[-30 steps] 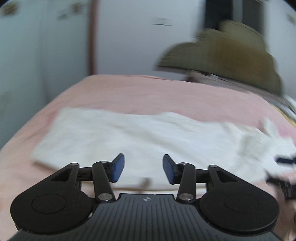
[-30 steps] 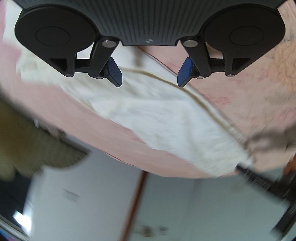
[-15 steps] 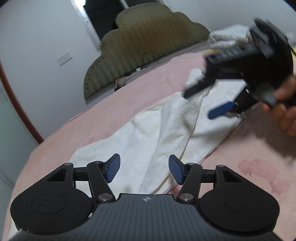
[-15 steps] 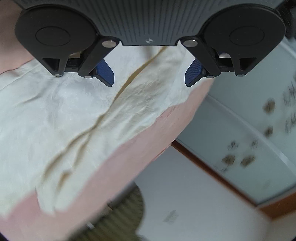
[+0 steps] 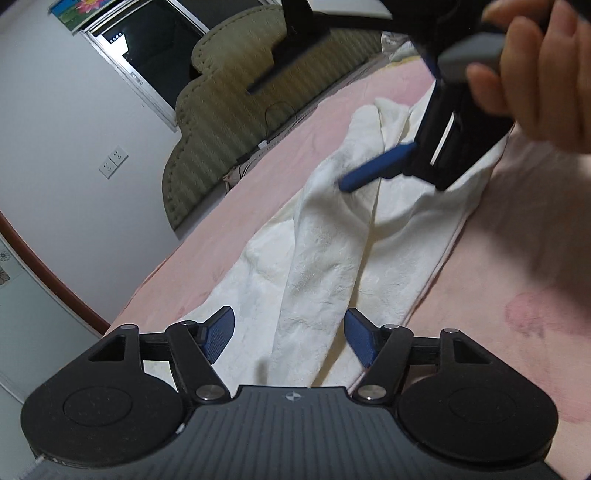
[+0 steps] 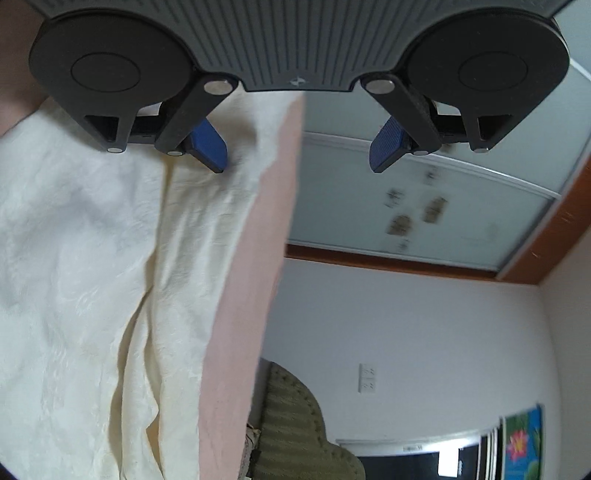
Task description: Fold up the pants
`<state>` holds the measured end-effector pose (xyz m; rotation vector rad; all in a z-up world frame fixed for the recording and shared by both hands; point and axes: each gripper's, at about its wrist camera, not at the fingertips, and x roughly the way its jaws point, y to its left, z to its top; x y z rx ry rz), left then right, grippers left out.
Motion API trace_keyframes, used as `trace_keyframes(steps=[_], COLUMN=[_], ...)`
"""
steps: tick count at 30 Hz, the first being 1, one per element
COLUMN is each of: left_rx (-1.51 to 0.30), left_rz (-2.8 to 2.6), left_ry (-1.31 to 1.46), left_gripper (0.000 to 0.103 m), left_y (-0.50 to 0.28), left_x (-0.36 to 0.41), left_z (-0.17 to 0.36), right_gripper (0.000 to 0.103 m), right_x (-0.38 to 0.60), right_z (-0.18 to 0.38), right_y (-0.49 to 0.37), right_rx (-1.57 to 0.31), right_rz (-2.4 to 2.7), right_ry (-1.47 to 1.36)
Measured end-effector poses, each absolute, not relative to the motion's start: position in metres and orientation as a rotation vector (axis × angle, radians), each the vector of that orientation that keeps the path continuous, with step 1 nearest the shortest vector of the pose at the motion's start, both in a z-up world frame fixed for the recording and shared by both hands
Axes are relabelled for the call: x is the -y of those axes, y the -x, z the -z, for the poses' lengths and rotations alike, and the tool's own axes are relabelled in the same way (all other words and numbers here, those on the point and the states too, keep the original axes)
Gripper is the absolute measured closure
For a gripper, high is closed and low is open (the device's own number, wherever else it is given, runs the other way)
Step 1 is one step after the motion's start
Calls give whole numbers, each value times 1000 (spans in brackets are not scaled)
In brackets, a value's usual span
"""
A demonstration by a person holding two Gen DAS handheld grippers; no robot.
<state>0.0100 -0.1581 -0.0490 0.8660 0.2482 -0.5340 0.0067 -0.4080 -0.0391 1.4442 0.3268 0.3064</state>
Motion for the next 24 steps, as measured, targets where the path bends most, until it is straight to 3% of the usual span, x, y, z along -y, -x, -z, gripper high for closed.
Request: trace_keyframes(steps=[6, 11, 17, 20, 22, 24], left_rx=[-197, -184, -87, -82, -135, -173], left_rz=[498, 457, 442, 463, 495, 505], left_ry=[-846, -761, -864, -878, -859, -817], left_gripper=[25, 24, 23, 43, 61, 71], left_y=[-4, -9, 2, 3, -1, -7], left_x=[160, 162, 179, 185, 188, 188], left_z=[49, 44, 53, 59, 59, 56], right_gripper=[18, 13, 12, 12, 12, 12], right_x=[395, 368, 378, 384, 386, 386], right_z=[32, 26, 29, 26, 21, 20], right_y=[-7, -33, -26, -13, -12, -15], right_rx=[-549, -642, -441, -343, -344, -360], right_rz=[-151, -179, -241, -282, -303, -308], right_ry=[-1245, -1135, -1311, -1320, -1289, -1270])
